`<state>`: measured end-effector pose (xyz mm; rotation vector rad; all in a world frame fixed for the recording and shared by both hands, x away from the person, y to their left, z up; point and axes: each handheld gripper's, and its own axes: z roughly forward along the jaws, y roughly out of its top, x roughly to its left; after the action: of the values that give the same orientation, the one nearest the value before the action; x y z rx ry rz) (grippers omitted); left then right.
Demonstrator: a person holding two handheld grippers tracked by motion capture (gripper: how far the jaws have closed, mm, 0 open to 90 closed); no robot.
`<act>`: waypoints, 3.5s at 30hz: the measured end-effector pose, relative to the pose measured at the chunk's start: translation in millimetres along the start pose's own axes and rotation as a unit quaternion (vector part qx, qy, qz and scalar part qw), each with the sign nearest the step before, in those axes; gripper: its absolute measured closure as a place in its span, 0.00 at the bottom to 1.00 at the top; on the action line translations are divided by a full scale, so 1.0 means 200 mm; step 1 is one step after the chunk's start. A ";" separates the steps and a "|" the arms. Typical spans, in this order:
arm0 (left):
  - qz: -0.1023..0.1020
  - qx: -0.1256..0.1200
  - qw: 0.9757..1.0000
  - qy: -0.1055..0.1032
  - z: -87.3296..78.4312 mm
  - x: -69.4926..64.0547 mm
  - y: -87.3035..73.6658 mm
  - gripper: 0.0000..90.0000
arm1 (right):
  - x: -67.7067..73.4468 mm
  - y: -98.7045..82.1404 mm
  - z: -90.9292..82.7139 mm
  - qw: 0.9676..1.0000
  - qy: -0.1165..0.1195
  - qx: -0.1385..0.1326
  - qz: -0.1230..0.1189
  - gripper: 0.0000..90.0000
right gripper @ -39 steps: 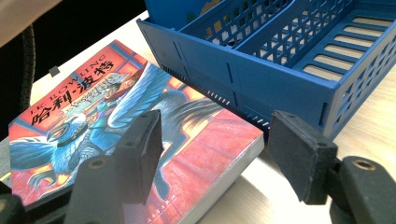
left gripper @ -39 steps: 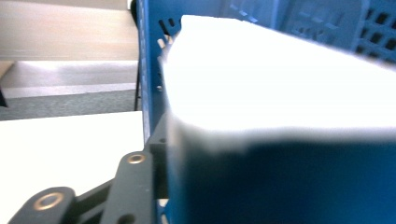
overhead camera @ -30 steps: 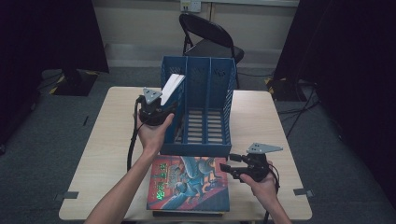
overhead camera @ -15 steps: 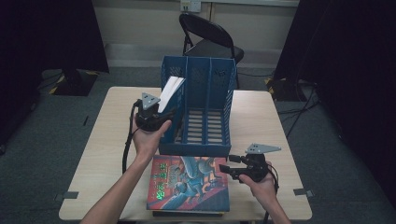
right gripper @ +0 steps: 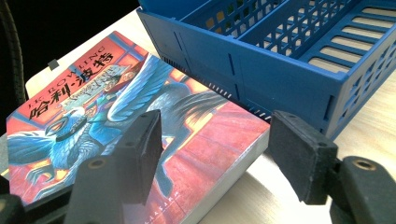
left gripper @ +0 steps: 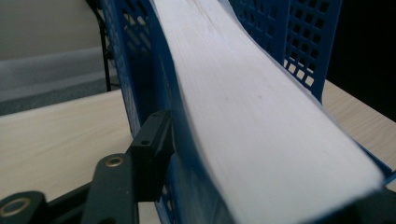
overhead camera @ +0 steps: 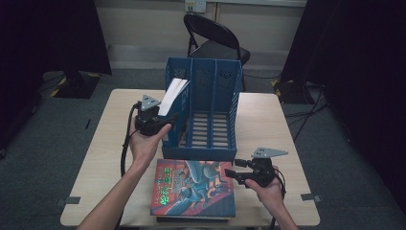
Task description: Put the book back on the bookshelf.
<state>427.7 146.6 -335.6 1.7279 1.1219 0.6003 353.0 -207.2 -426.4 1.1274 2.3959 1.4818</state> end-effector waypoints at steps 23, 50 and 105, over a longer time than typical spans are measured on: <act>-0.001 0.125 0.992 0.004 -0.02 0.03 0.24 0.46 | 0.00 0.00 0.01 1.000 0.005 0.001 0.004 0.39; -0.044 0.244 0.968 0.027 0.15 0.03 0.45 0.42 | -0.01 -0.01 0.01 1.000 0.008 0.005 0.009 0.39; -0.087 0.412 0.904 0.077 0.39 0.05 0.51 0.68 | -0.02 0.00 0.01 1.000 0.014 0.000 0.013 0.39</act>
<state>536.0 107.2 -278.3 2.2646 1.7896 0.1329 356.2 -209.0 -428.7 1.1503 2.4092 1.5142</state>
